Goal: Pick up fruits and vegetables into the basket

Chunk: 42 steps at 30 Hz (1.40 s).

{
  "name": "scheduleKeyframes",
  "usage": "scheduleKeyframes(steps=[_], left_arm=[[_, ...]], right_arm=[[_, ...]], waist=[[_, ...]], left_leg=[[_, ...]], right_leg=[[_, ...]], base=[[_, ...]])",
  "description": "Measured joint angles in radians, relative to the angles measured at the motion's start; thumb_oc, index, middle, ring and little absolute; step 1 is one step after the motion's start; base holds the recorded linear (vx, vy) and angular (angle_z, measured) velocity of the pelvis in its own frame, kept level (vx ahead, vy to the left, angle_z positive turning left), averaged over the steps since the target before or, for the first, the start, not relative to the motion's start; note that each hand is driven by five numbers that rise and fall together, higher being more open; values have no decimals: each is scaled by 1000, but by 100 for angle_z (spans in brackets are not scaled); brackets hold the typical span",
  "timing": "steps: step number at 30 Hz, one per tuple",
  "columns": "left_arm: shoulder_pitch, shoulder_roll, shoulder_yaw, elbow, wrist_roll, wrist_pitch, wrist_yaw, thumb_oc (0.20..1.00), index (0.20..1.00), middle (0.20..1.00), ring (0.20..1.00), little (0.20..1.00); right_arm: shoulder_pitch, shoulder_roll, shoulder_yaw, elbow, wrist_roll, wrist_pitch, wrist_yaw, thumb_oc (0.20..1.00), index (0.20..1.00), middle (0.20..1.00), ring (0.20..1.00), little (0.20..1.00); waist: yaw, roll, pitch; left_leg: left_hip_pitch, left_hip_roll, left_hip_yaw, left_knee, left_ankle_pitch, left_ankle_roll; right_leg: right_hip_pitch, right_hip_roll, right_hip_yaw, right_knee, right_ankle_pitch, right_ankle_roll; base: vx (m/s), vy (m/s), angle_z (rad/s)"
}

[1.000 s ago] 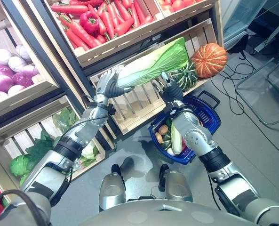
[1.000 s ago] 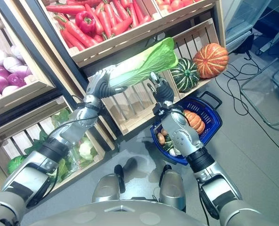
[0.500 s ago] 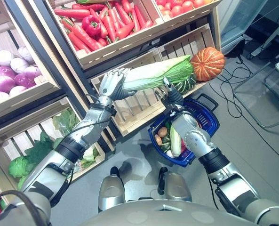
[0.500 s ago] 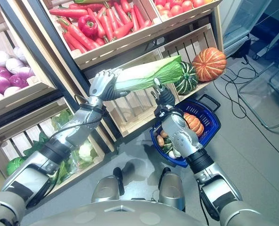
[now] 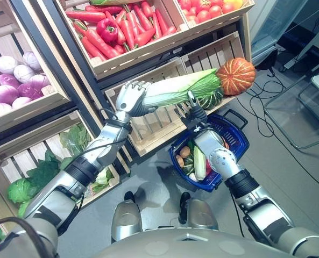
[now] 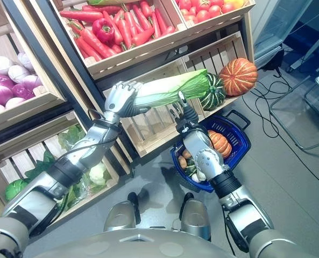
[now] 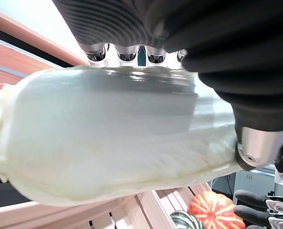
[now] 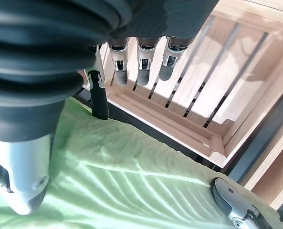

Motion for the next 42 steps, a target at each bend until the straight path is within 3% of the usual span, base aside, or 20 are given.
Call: scheduleKeyframes(steps=[9, 15, 23, 31, 38, 42], left_arm=[[-6, -37, -21, 100, -252, 19, -9, 200, 200, 200, 200, 200], [-5, -69, -23, 197, -474, 27, 11, 200, 200, 200, 200, 200], [62, -85, 14, 144, -571, 29, 56, 200, 200, 200, 200, 200], [168, -154, 79, 156, -851, 18, 54, 200, 200, 200, 200, 200], [240, -174, 145, 158, -996, 14, 50, 200, 200, 200, 200, 200], [254, -189, 185, 159, -1040, -52, 80, 200, 200, 200, 200, 200]], right_arm=[[-3, 43, 5, 0, -53, -6, -24, 1000, 1000, 1000, 1000, 1000], [-19, 54, 39, 0, -136, 35, -23, 1000, 1000, 1000, 1000, 1000], [-19, 59, 35, -32, -209, 69, 8, 1000, 1000, 1000, 1000, 1000], [-19, 15, 14, -97, -443, 81, 34, 1000, 1000, 1000, 1000, 1000], [-19, -47, -75, -142, -646, 47, -47, 1000, 1000, 1000, 1000, 1000], [-17, -74, -125, -168, -725, 25, -108, 1000, 1000, 1000, 1000, 1000]], waist=[[-2, 3, -39], [-12, 5, -47], [-27, 14, -48], [-24, 28, -43], [-31, 50, -30], [-36, 65, -21]], left_leg=[[1, -1, 1, -1, 0, 0], [31, 0, 9, -16, -1, 0], [32, -1, 10, -29, 3, 2], [35, -4, 11, -37, 7, -1], [52, -6, 12, -45, 7, 0], [61, -8, 12, -58, 8, 4]], right_leg=[[0, 0, 1, -3, 0, 0], [19, -5, 8, -2, -1, 0], [16, -7, 8, -4, -1, 0], [20, -2, 7, -16, 0, 1], [31, 0, 10, -16, -2, 3], [35, -2, 11, -15, -7, 9]], base=[[1, 4, 0], [16, 33, -4], [-28, -5, 0], [-1, 9, 0], [13, 37, -1], [0, 0, 0]])
